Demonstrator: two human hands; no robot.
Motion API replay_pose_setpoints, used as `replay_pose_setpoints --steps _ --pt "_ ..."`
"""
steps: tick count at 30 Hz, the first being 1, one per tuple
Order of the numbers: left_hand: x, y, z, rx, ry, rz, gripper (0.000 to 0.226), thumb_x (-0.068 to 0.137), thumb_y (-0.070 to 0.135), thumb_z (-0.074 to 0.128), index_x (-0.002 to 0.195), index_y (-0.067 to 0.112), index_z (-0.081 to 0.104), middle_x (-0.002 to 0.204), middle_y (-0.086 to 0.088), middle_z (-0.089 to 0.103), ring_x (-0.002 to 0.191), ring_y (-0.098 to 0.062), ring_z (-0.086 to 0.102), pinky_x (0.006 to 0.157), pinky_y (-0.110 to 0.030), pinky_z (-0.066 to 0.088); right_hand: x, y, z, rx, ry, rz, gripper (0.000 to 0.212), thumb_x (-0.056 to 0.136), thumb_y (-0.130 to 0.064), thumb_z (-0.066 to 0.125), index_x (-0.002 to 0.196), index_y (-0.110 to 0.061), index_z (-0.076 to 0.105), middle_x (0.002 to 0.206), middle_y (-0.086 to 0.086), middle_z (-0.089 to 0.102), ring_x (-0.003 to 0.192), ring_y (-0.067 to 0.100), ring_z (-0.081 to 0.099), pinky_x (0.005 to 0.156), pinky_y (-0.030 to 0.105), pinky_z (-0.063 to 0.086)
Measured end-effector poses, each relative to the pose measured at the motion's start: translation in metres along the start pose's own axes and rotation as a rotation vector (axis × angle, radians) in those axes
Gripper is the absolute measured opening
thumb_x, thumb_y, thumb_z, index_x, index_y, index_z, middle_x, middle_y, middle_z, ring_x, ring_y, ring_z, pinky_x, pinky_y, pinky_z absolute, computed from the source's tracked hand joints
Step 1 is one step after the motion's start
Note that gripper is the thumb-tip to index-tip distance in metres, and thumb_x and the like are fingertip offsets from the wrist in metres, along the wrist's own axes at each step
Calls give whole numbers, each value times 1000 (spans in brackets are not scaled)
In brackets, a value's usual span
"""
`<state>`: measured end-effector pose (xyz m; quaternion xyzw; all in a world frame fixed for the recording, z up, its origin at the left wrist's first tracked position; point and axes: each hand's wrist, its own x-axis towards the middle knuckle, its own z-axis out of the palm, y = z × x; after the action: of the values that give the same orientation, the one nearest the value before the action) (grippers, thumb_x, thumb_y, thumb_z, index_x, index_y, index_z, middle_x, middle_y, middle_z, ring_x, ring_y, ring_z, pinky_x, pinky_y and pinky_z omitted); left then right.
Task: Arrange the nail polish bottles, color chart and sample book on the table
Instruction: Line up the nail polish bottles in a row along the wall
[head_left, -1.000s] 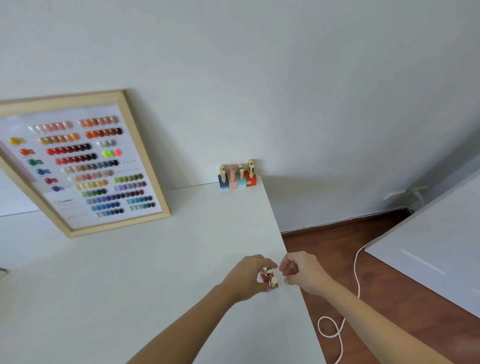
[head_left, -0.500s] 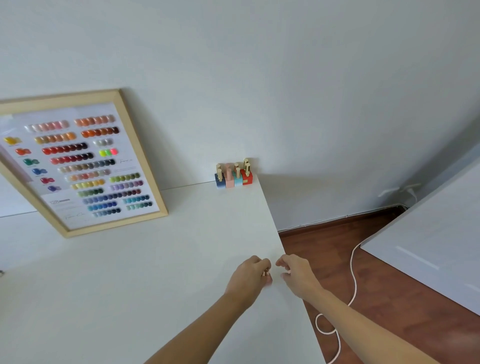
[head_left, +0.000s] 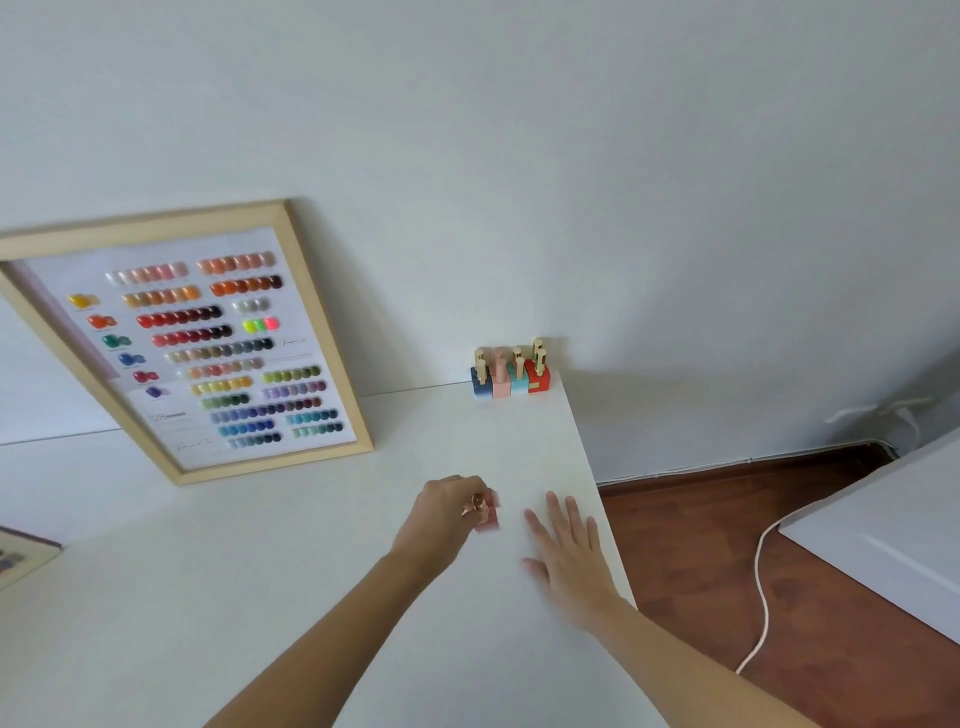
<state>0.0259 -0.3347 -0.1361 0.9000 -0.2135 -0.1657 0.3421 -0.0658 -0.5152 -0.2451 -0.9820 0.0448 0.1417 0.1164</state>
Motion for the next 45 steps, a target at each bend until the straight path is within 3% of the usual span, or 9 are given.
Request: replay_pose_setpoints --steps 5,8,17,22,30,35,37,40,45 --pt "46 -15 -33 84 82 -30 16 86 4 64 86 19 69 88 9 69 76 -9 57 66 -13 41 1 -7 11 -40 57 40 63 93 -58 20 147 -28 25 155 11 24 144 33 7 114 47 -2" --pt "78 -21 -46 99 111 -51 15 86 4 64 86 19 69 84 9 66 78 -12 57 68 -20 43 3 -3 18 -16 97 43 62 93 -60 21 149 -31 18 157 7 17 145 27 -2 116 47 0" --pt "167 -42 -60 112 89 -121 14 84 -1 61 89 9 68 97 -11 72 85 -29 63 78 -39 55 7 1 25 17 138 32 62 92 -59 24 148 -31 22 158 7 20 146 28 12 114 50 15" --pt "193 -49 -51 142 92 -124 16 84 0 62 97 8 69 96 -14 69 82 -28 57 72 -31 48 9 3 30 20 144 37 63 91 -59 28 147 -32 22 158 7 21 146 29 15 114 51 17" --pt "213 -55 -36 106 121 -28 17 82 -4 61 96 5 64 98 -8 63 87 -33 61 78 -43 53 10 5 32 17 173 38 64 90 -60 31 147 -31 25 157 7 24 145 29 19 112 52 22" --pt "204 -62 -20 92 249 51 51 82 -2 62 127 18 50 118 -7 55 91 -28 63 76 -41 55 10 5 31 11 188 35 64 89 -59 34 146 -31 28 155 8 27 144 29 21 111 52 23" --pt "198 -65 -12 102 315 8 61 81 8 70 132 18 38 125 -7 48 92 -28 63 70 -44 58 10 4 31 9 189 35 63 89 -59 32 146 -31 28 155 8 28 144 29 22 112 51 22" --pt "195 -71 -1 34 379 -112 66 78 19 79 129 9 38 125 -10 47 97 -28 61 74 -44 56 10 5 31 10 196 33 63 90 -59 32 146 -31 28 156 8 27 144 29 21 112 51 20" --pt "204 -75 9 -86 307 -278 45 84 12 72 124 7 53 118 -13 60 94 -25 65 84 -36 54 10 6 32 15 196 32 64 89 -59 34 146 -31 26 156 8 27 144 30 23 112 51 22"
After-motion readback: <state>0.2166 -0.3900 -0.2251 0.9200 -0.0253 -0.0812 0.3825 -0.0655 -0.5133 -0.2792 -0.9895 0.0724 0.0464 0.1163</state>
